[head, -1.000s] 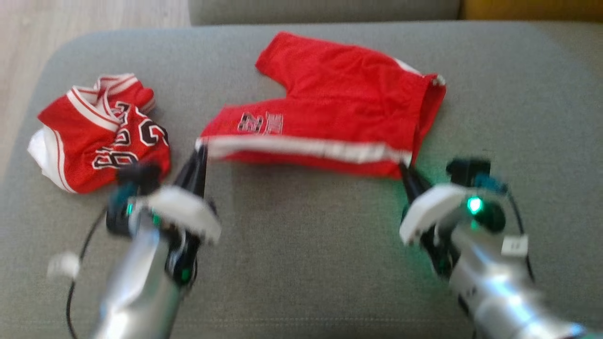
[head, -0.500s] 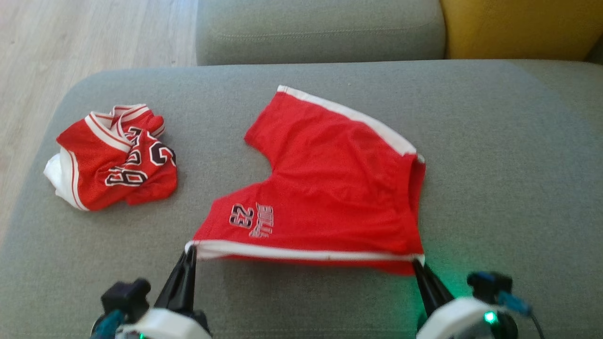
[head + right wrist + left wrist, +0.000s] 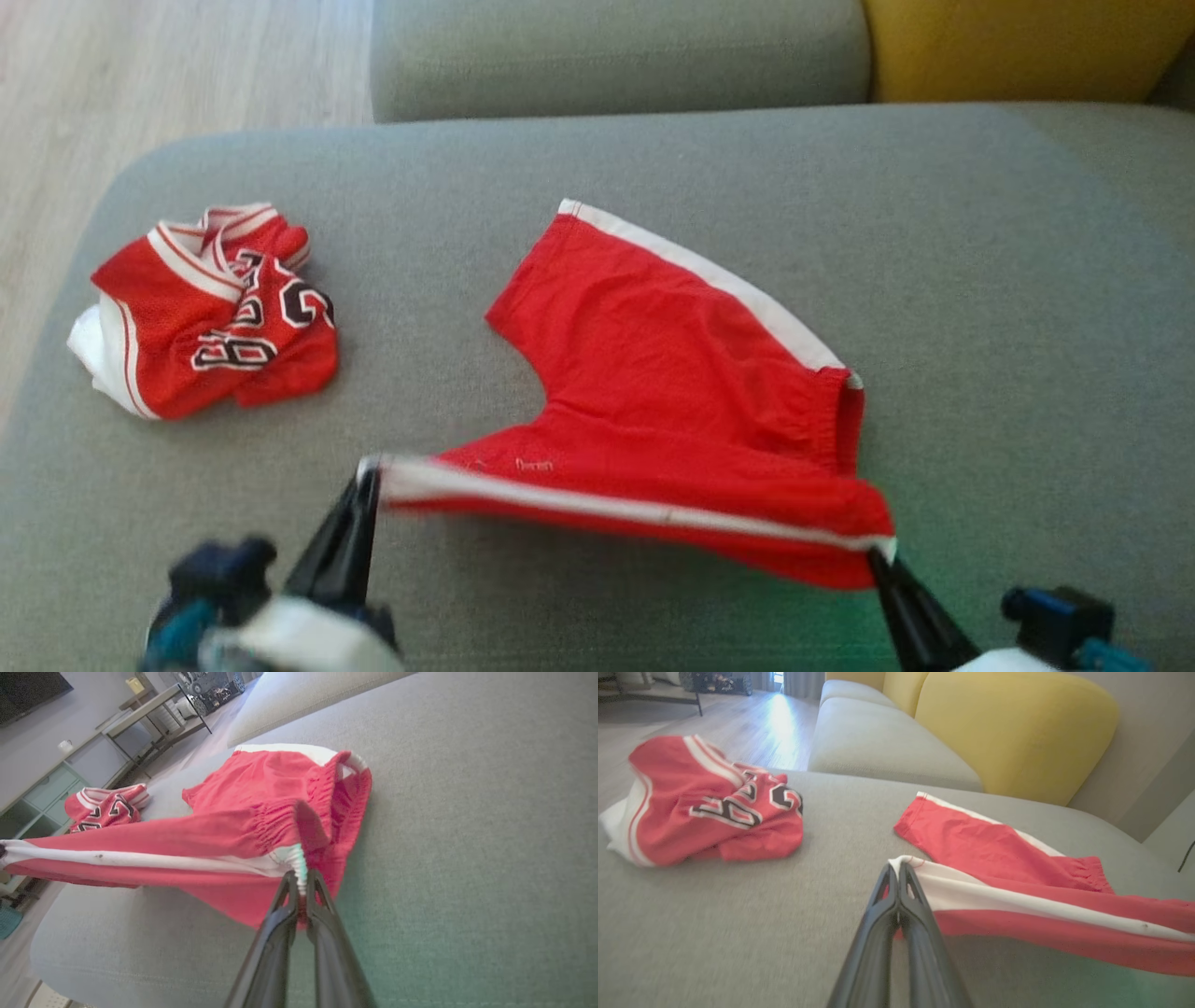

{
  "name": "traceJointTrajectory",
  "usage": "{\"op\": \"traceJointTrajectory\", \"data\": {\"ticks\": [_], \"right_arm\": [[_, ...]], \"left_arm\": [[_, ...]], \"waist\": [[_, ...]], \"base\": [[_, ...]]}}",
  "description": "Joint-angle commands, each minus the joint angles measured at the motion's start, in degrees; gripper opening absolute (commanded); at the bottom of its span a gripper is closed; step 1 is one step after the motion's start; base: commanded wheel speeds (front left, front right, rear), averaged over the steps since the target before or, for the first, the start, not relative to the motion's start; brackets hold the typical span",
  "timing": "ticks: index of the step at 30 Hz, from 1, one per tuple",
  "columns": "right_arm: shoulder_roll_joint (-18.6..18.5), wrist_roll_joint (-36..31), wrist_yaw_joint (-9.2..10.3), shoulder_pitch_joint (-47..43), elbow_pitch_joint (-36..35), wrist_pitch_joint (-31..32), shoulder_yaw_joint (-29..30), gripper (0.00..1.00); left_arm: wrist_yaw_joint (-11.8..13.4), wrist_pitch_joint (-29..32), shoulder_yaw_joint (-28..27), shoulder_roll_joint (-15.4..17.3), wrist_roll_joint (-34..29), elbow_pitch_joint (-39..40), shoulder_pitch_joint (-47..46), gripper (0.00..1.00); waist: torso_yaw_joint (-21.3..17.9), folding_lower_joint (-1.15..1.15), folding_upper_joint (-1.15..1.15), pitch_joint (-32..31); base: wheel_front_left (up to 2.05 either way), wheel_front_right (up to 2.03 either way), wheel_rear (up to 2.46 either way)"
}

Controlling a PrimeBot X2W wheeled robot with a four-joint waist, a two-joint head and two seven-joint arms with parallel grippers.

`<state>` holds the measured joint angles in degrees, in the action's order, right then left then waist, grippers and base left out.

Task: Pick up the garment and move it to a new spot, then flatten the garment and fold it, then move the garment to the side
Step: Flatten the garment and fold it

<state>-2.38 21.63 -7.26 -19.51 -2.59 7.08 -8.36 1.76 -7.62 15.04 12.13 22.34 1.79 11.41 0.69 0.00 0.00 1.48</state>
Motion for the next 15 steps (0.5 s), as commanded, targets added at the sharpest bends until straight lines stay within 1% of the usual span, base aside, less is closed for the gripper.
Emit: {"op": "traceJointTrajectory", "data": {"ticks": [1,3,6,12,15], "right_arm": [[-0.6,0.8,-0.23,3.0,-3.2,0.6,-0.2,0.00],[-0.5,3.4,-0.23,4.7,-4.1,0.4,0.3,0.00],[-0.5,5.1,-0.23,8.7,-3.5,-0.5,0.5,0.00],[-0.5,6.9,-0.23,17.9,1.5,-3.5,0.8,0.00],[-0.5,8.1,-0.23,22.1,4.3,-5.7,-0.5,0.00]], "left_arm": [[-1.0,0.1,-1.7,1.0,-0.3,1.6,-7.5,0.00],[-2.6,0.3,-1.2,1.3,-0.5,0.4,-12.5,0.00],[-4.4,0.5,-0.8,1.3,-0.6,-3.2,-20.7,0.00],[-7.5,2.0,0.7,1.1,0.7,-14.0,-36.5,0.00],[-8.5,2.6,1.9,1.1,1.9,-19.6,-43.4,0.00]], "waist": [[0.5,0.00,0.00,2.0],[0.7,0.00,0.00,4.0],[0.4,0.00,0.00,7.2],[-1.2,0.00,0.00,12.9],[-2.6,0.00,0.00,15.6]], "base": [[0.00,0.00,0.00],[0.00,0.00,0.00],[0.00,0.00,0.00],[0.00,0.00,0.00],[0.00,0.00,0.00]]}}
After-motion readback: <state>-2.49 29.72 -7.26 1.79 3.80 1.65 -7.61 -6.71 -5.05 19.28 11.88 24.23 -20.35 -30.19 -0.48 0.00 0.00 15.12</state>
